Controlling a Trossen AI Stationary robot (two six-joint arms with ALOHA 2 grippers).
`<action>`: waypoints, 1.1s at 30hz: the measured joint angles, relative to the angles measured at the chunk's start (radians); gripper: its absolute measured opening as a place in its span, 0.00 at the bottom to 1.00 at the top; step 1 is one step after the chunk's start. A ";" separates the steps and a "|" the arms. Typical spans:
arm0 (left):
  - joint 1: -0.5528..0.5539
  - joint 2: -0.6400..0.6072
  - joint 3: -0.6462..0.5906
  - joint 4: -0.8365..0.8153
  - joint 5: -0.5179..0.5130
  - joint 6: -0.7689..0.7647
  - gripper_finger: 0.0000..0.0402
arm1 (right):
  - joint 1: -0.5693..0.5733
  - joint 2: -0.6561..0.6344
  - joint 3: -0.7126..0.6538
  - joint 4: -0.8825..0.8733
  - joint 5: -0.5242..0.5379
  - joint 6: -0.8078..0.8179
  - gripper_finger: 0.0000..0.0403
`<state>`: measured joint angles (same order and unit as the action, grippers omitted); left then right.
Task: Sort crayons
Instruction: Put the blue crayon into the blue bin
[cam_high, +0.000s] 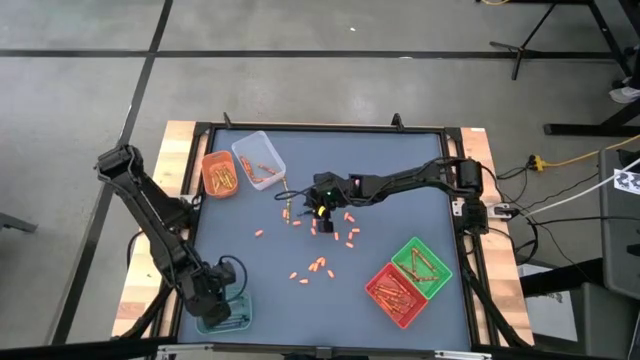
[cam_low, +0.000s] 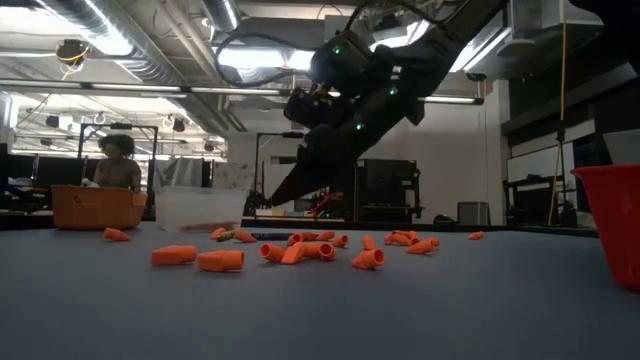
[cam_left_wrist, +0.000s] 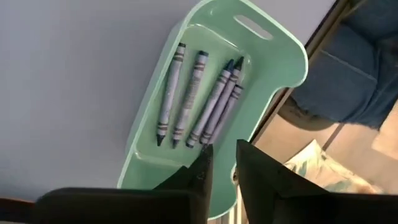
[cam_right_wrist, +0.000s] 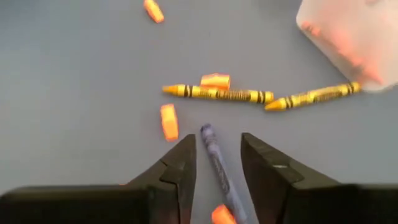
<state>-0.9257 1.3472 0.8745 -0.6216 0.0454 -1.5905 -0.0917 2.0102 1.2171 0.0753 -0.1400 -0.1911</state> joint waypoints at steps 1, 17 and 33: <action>0.000 0.000 0.000 -0.001 -0.003 -0.018 0.15 | 0.000 0.011 0.000 0.023 0.000 -0.003 0.31; 0.000 0.000 0.000 0.001 -0.295 -0.018 0.26 | 0.000 0.100 0.000 0.046 0.079 -0.079 0.31; 0.118 0.000 0.000 0.003 -0.601 0.355 0.22 | 0.000 0.113 0.002 0.030 0.069 -0.076 0.07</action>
<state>-0.8077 1.3472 0.8745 -0.6189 -0.5554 -1.2355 -0.0917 2.1227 1.2190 0.1050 -0.0705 -0.2676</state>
